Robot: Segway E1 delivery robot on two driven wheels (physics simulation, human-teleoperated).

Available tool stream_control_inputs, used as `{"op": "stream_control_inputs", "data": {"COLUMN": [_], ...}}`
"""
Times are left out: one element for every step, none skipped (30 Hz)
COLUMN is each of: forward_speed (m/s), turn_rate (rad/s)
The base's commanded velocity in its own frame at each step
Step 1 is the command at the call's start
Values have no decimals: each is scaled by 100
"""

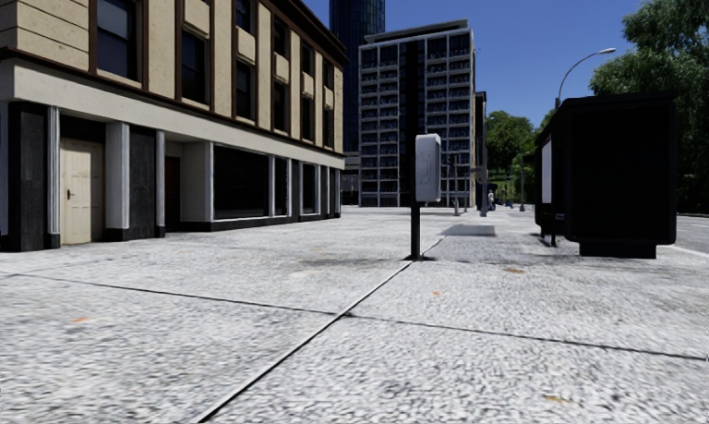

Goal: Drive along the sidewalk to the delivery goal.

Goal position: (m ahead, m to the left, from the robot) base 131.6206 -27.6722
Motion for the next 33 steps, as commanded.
{"op": "stream_control_inputs", "data": {"forward_speed": [200, 200, 200, 200, 200, 200, 200, 200, 200, 200, 200, 200, 200, 200, 200, 200, 200, 200, 200, 200, 200, 200, 200, 200, 200, 200, 200, 200, 200, 200, 200, 200, 200], "turn_rate": [0, 0, 0, 0, 0, 0, 0, 0, 0, 0, 0, 0, 0, 0, 0, 0, 0, 0, 0, 0, 0, 0, 0, 0, 0, 0, 0, 0, 0, 0, 0, 0, 0]}}
